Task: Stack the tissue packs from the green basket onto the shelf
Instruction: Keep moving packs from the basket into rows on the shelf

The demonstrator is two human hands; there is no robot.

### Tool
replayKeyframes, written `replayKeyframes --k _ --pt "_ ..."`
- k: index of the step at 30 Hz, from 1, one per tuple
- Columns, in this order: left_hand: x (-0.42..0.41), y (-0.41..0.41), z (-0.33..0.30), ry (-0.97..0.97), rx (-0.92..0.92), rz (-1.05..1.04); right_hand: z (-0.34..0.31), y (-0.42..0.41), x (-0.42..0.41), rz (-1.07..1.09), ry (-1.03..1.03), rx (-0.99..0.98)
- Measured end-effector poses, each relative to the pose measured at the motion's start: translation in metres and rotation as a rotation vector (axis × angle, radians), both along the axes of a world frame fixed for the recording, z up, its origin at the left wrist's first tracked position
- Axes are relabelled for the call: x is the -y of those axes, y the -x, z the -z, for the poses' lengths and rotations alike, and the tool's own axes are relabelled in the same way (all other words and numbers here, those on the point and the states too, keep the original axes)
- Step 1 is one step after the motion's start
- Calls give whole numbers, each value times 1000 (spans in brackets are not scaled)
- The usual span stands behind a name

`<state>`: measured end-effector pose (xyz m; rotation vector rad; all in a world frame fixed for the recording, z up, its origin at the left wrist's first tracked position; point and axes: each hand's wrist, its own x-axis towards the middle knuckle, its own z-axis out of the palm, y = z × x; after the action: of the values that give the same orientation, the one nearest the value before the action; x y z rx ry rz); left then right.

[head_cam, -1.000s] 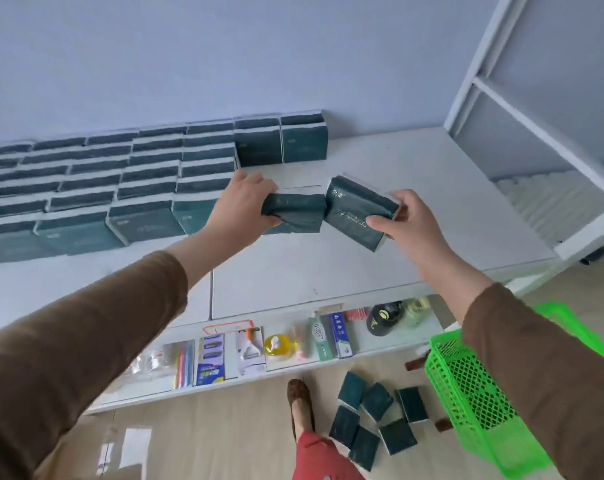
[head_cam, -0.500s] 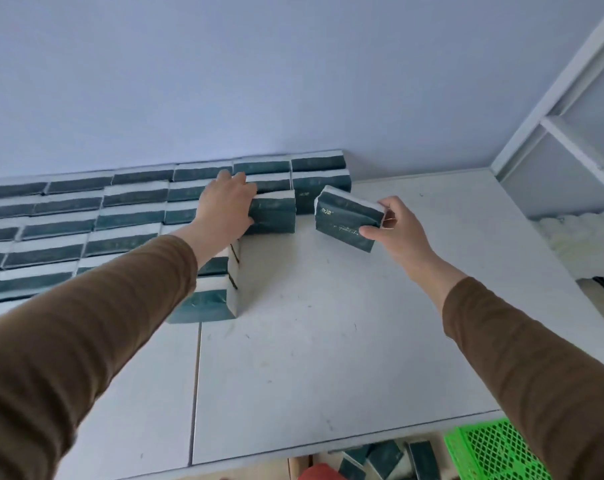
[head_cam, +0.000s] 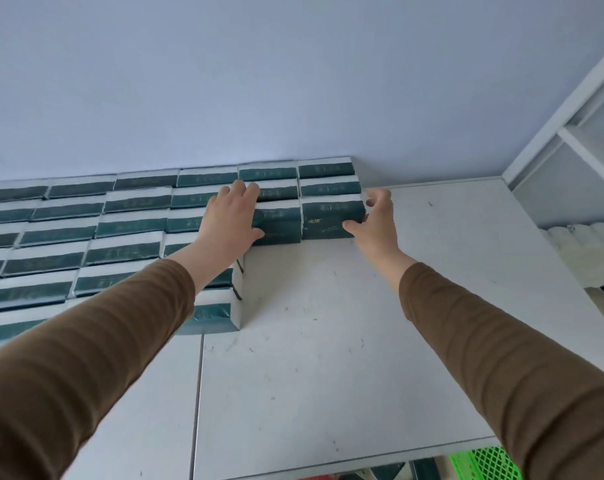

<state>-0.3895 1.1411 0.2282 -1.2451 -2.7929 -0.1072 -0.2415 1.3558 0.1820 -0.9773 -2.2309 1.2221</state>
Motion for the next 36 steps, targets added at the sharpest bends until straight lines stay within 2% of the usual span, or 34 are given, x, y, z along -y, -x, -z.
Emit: replayKeyframes --k 9,17,20,27,32,36 --pt "56 -90 -10 -109 -8 43 -18 -96 69 -38 -98 45" --pt "150 -256 16 -248 -14 174 -11 -269 198 -33 -105 -45" --pt "176 -318 32 -287 0 224 6 -337 235 -27 -111 -18" --pt "186 -429 93 -306 86 336 71 -451 243 36 -44 155" --pt "178 -489 176 -123 252 306 154 -505 233 69 81 313" --pt "173 -532 266 23 420 227 243 -547 233 68 286 415"
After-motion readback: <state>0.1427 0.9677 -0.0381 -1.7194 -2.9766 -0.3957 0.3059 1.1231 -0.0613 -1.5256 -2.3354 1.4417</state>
